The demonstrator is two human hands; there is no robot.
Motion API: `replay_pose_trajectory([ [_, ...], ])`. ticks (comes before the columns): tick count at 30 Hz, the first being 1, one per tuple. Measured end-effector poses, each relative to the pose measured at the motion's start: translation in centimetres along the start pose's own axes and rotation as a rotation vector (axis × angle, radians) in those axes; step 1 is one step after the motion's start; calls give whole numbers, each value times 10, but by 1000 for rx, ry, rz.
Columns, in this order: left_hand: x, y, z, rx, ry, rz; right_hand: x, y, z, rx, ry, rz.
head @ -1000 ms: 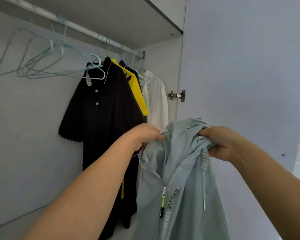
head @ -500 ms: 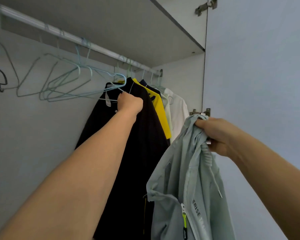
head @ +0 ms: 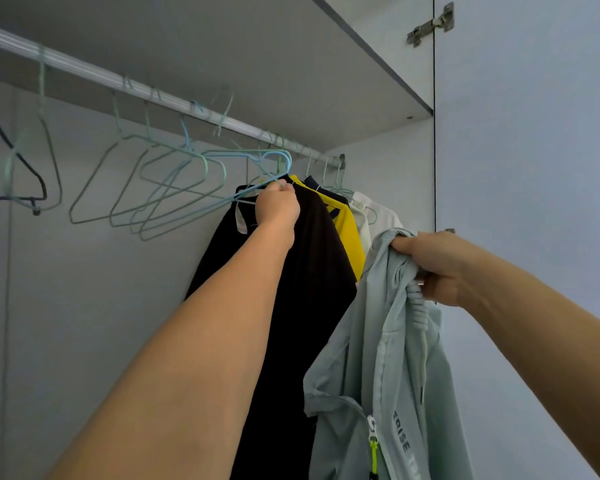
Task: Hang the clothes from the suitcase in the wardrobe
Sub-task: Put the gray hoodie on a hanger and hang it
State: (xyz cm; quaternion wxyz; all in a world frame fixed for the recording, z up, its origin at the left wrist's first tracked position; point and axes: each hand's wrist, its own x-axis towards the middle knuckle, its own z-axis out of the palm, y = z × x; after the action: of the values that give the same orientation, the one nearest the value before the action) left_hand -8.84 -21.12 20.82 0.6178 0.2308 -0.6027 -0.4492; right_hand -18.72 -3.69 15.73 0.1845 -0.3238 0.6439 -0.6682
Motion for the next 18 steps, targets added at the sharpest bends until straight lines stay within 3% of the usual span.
replay_pose_trajectory([
  [6,-9,-11,1,-53,-53,-36,-6,12,-13,-207,-14,28],
  [11,-50,-17,5,-89,-258,-133,-23,32,-34,-420,-21,107],
  [16,-95,-20,7,-165,-171,-70,-37,45,-55,-362,0,98],
  [18,-131,-23,11,-262,-251,-66,-41,51,-67,-277,36,101],
])
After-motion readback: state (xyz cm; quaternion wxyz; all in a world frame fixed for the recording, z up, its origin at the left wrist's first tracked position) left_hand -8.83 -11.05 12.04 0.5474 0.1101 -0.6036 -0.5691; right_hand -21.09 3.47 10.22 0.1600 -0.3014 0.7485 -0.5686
